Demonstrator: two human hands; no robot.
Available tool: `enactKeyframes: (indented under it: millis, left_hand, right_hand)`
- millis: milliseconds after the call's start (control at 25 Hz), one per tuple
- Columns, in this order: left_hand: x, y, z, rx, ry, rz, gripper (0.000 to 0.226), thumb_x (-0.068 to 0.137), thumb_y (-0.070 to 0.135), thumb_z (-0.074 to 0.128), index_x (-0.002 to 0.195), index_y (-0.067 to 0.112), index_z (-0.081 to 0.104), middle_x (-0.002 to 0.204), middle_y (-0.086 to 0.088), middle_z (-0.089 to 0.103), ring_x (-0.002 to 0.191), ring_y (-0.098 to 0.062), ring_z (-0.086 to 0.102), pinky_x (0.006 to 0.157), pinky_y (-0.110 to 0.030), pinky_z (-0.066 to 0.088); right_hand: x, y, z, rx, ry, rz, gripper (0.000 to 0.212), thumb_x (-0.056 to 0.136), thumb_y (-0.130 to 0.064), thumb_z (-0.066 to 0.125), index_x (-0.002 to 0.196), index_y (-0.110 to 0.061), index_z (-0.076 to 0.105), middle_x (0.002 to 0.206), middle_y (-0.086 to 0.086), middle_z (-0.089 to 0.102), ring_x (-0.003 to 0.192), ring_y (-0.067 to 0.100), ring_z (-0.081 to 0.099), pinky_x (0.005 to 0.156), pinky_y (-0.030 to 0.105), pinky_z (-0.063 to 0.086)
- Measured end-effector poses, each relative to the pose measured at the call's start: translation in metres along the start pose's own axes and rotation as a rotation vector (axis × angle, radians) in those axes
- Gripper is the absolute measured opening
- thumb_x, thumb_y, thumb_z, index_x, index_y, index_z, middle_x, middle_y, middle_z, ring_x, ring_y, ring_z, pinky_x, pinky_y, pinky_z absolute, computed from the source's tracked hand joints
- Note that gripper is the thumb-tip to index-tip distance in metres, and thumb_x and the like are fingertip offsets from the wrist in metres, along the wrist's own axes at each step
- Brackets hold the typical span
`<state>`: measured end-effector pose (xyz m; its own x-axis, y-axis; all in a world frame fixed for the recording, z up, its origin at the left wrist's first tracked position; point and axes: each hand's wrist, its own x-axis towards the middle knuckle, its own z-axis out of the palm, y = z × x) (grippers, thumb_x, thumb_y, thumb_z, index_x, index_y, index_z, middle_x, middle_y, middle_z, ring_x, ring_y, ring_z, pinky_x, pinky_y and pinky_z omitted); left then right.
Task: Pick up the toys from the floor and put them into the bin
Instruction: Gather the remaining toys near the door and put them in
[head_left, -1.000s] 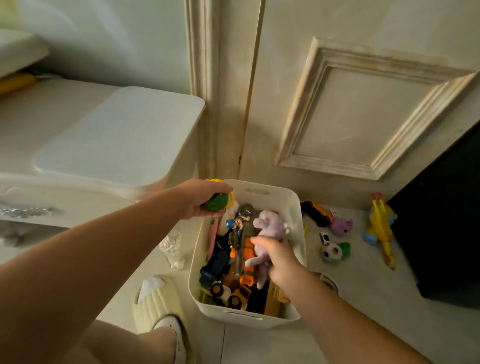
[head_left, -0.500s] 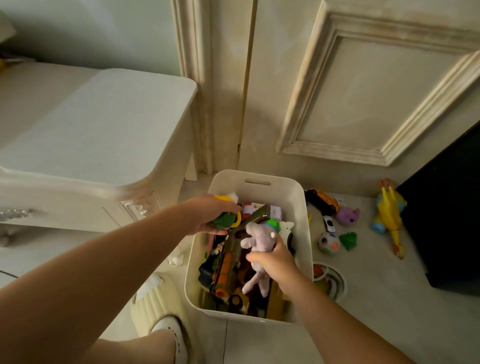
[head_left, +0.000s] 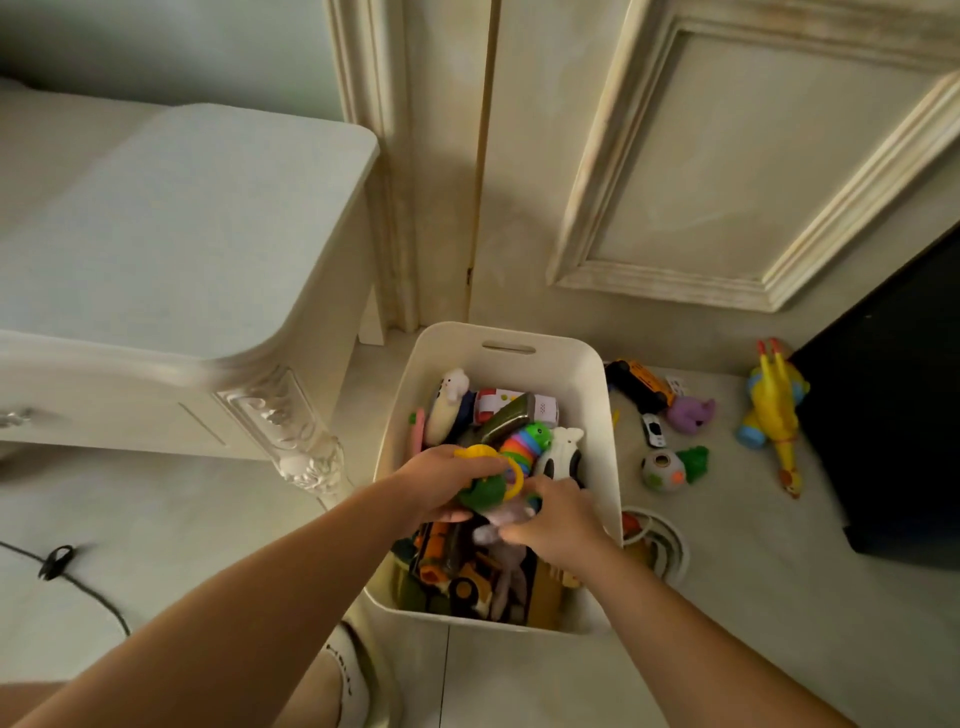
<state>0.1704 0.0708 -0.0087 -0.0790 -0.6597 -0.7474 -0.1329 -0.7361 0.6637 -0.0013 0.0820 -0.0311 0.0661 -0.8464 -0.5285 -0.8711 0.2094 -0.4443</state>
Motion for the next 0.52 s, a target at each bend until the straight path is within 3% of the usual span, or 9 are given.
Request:
enactKeyframes:
  millis: [120,240,320,440,520]
  left_hand:
    - [-0.001,-0.001,0.001,-0.084,-0.034,0.008,0.039,0.070,0.042,0.080,0.099,0.020,0.066,0.105,-0.007,0.069,0.095,-0.020,0.068,0.065,-0.028,0.059]
    - [-0.002,0.003,0.001,-0.196,-0.029,-0.002,0.037,0.073,0.037,0.079,0.101,0.017,0.066,0.110,-0.010,0.066,0.097,-0.023,0.067,0.060,-0.028,0.058]
    - [-0.006,0.003,0.003,-0.213,-0.061,-0.026,0.040,0.076,0.035,0.078,0.108,0.015,0.064,0.113,-0.012,0.067,0.099,-0.025,0.068,0.064,-0.032,0.059]
    - [-0.011,0.000,0.009,-0.122,-0.149,-0.036,0.036,0.079,0.033,0.076,0.108,0.015,0.064,0.107,-0.011,0.070,0.096,-0.023,0.070,0.075,-0.035,0.060]
    - [-0.012,-0.004,0.014,-0.092,-0.159,-0.025,0.031,0.080,0.034,0.076,0.102,0.017,0.063,0.103,-0.008,0.070,0.092,-0.020,0.070,0.075,-0.034,0.061]
  right_hand:
    - [-0.001,-0.003,-0.022,0.206,0.012,0.038,0.056,0.050,-0.051,0.074,0.095,-0.024,0.054,0.095,-0.002,0.059,0.085,0.013,0.056,0.065,0.031,0.047]
    - [0.000,-0.007,-0.045,0.072,-0.252,0.150,0.061,0.044,-0.049,0.075,0.093,-0.018,0.055,0.085,0.001,0.063,0.076,0.015,0.064,0.053,0.029,0.051]
    - [-0.003,0.000,-0.030,-0.138,-0.330,0.101,0.051,0.061,-0.038,0.075,0.101,-0.010,0.060,0.092,0.008,0.066,0.079,0.020,0.068,0.060,0.032,0.059]
    - [-0.021,0.016,0.015,-0.400,-0.199,-0.074,0.044,0.078,-0.035,0.067,0.115,-0.013,0.057,0.111,0.012,0.064,0.101,0.029,0.062,0.085,0.037,0.052]
    - [-0.019,0.012,0.012,-0.427,-0.217,-0.095,0.038,0.087,-0.030,0.059,0.121,-0.012,0.057,0.120,0.012,0.062,0.110,0.031,0.059,0.091,0.036,0.048]
